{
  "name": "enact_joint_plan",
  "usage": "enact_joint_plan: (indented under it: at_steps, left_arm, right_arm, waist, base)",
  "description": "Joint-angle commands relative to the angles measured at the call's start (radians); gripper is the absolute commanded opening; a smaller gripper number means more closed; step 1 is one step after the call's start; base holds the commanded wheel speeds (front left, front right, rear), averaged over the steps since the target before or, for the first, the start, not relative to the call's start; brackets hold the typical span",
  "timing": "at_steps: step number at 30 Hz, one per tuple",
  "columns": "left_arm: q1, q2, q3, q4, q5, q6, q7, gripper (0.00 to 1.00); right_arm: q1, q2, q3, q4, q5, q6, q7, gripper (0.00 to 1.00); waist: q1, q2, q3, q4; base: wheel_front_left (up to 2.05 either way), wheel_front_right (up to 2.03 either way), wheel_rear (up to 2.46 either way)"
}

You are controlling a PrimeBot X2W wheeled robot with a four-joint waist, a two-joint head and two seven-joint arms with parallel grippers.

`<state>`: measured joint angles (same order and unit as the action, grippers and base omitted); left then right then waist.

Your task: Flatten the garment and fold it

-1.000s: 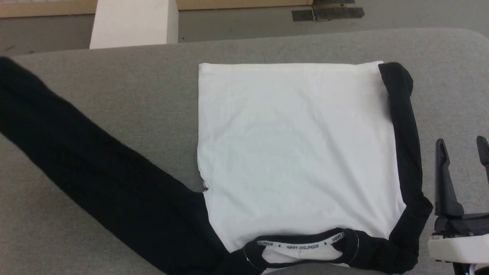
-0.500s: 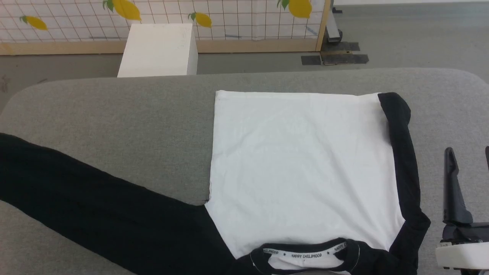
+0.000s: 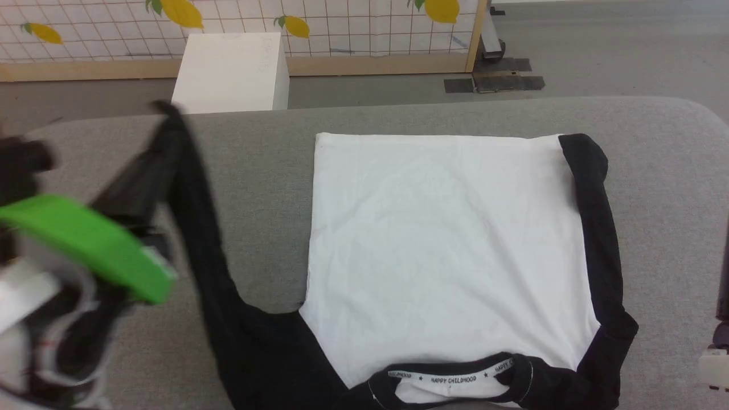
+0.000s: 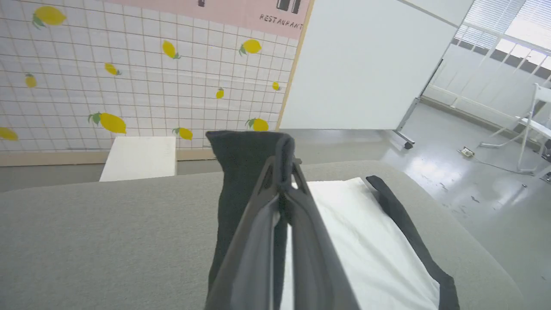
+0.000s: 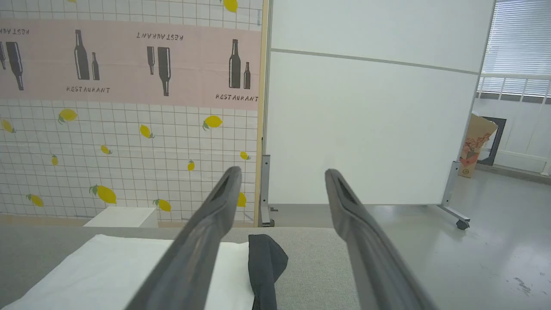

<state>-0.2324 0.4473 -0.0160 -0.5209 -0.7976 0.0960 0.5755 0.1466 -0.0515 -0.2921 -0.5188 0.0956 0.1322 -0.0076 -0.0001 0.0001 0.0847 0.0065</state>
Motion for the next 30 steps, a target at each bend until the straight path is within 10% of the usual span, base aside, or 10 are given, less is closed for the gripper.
enact_joint_plan:
  at_steps: [1,14,30]
  left_arm:
    - [-0.052,-0.027,-0.062,0.000,0.026,0.003,0.018,0.00]
    - [-0.244,-0.374,-0.565,0.299,0.123,0.005,-0.023,0.00]
    - [-0.326,-0.397,-0.960,0.890,0.016,0.043,-0.408,0.10]
  right_arm:
    - [-0.020,0.001,-0.010,-0.007,-0.006,-0.002,0.002,1.00]
    - [-0.066,0.001,-0.108,-0.035,-0.003,-0.002,-0.001,1.00]
    - [-0.096,0.001,-0.047,0.019,0.023,-0.002,-0.019,1.00]
  waist:
    - [0.0001,-0.0001,0.004,-0.008]
    - [0.0001,-0.0001,0.053,-0.109]
    - [0.0001,-0.0001,0.127,-0.238]
  base:
    - [0.00,0.00,0.00]
    - [0.00,0.00,0.00]
    - [0.00,0.00,0.00]
